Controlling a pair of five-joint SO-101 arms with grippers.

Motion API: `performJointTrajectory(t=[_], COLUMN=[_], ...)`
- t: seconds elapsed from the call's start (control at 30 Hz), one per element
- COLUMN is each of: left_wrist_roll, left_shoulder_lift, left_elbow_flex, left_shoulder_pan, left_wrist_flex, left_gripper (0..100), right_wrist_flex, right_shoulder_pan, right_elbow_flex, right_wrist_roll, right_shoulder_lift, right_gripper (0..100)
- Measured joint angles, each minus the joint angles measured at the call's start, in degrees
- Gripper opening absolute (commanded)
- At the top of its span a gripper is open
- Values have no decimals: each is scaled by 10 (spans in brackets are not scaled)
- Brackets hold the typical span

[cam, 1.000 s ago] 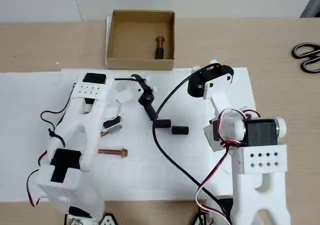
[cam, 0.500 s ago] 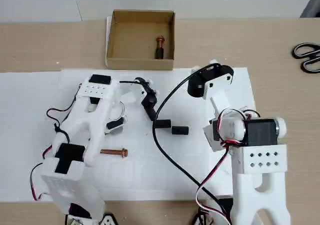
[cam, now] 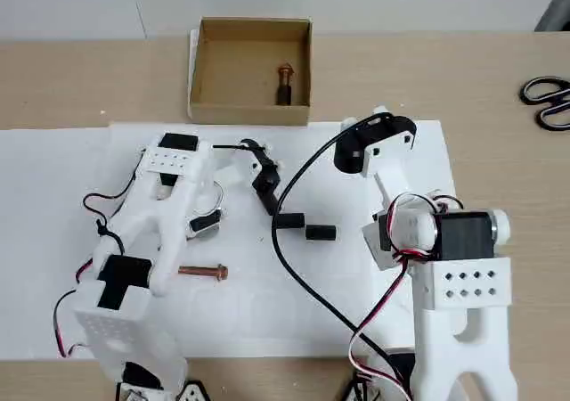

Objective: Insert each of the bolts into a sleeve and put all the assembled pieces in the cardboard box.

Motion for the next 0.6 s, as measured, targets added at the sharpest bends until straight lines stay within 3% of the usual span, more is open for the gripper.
performJointTrajectory(t=[0.33,0.47,0.6], left_wrist_roll=[102,132,214], left_shoulder_lift=[8,-40,-101], left_elbow_flex=[-142,-175,-176], left_shoulder_pan=[-1,7,32], left_wrist_flex=[118,148,156], left_gripper=[6,6,6], right_wrist_flex=[0,0,0], right_shoulder_pan=[0,0,0], right_elbow_flex=[0,0,0], right_wrist_roll=[-2,-42,-94], right_shoulder_lift=[0,0,0], right_gripper=[4,4,5])
